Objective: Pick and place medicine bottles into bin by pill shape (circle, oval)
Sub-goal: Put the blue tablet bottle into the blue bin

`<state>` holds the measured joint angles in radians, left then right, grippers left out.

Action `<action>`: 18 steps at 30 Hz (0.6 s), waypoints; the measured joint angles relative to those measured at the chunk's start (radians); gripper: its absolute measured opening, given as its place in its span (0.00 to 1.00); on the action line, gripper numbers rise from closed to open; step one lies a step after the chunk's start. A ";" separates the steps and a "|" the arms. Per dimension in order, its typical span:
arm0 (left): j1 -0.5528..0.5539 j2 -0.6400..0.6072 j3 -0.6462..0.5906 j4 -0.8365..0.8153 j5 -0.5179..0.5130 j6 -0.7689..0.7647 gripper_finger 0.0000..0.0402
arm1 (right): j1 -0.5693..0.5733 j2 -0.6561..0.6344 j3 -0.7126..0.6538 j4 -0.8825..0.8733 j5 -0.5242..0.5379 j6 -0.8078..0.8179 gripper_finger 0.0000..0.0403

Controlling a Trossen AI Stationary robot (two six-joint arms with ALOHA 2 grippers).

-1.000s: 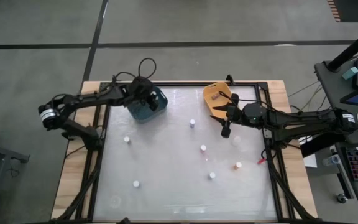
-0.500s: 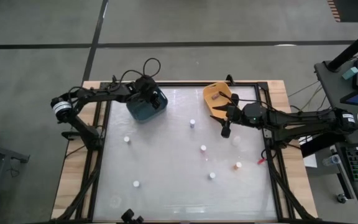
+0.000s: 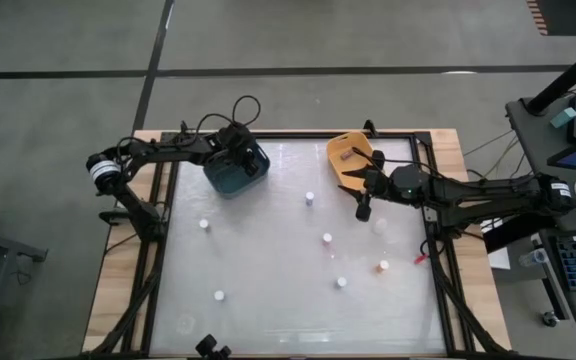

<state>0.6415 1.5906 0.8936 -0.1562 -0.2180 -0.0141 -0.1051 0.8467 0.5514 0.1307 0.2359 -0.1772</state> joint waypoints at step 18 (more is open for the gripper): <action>0.000 0.006 -0.002 0.000 0.000 0.001 0.32 | 0.000 0.000 0.000 0.000 0.000 -0.003 0.42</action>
<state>0.6415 1.5963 0.8917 -0.1565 -0.2180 -0.0127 -0.1051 0.8467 0.5514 0.1303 0.2359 -0.1799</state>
